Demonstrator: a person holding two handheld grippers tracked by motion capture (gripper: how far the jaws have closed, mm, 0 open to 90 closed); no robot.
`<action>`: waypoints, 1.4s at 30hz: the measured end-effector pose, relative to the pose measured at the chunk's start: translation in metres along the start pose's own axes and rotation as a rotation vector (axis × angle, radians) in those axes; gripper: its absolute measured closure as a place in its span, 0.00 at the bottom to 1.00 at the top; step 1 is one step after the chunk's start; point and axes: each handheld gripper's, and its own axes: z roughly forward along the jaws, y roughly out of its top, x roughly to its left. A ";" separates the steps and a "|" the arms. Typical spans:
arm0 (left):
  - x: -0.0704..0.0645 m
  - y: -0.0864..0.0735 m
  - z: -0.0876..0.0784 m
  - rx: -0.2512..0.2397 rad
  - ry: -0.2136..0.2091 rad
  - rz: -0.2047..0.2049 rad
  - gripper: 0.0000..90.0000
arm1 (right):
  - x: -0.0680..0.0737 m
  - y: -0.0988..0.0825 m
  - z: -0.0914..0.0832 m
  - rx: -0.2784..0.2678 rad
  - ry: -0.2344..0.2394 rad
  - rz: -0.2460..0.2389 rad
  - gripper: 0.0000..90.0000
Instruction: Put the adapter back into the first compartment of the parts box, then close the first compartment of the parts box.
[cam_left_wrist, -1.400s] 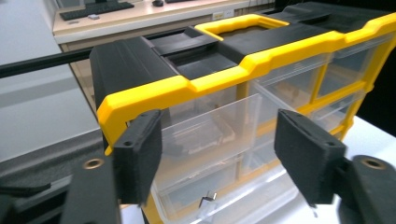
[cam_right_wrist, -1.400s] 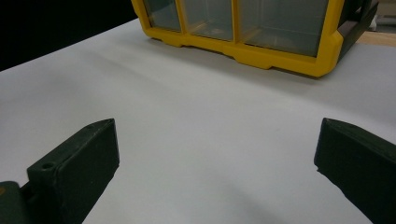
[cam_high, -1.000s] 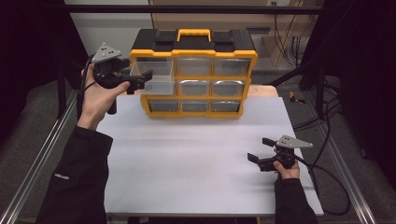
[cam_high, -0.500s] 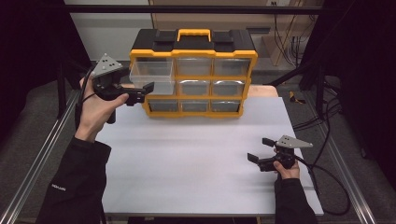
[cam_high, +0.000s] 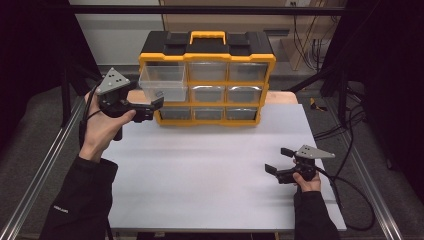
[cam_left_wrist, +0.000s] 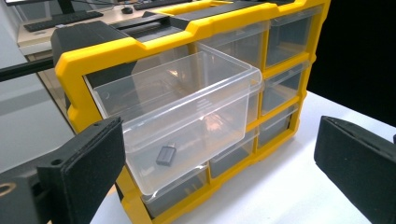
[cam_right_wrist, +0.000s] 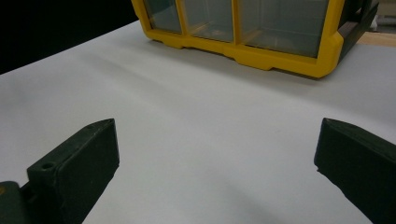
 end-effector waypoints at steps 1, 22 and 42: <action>0.000 -0.001 0.000 -0.001 -0.002 0.002 0.01 | 0.000 0.000 0.000 0.002 -0.001 -0.001 0.01; -0.006 -0.017 0.002 0.009 -0.023 0.003 0.00 | 0.000 0.000 0.000 0.001 -0.002 -0.001 0.01; -0.009 -0.038 0.013 0.030 -0.028 -0.027 0.20 | 0.000 0.000 0.001 0.007 -0.003 -0.005 0.01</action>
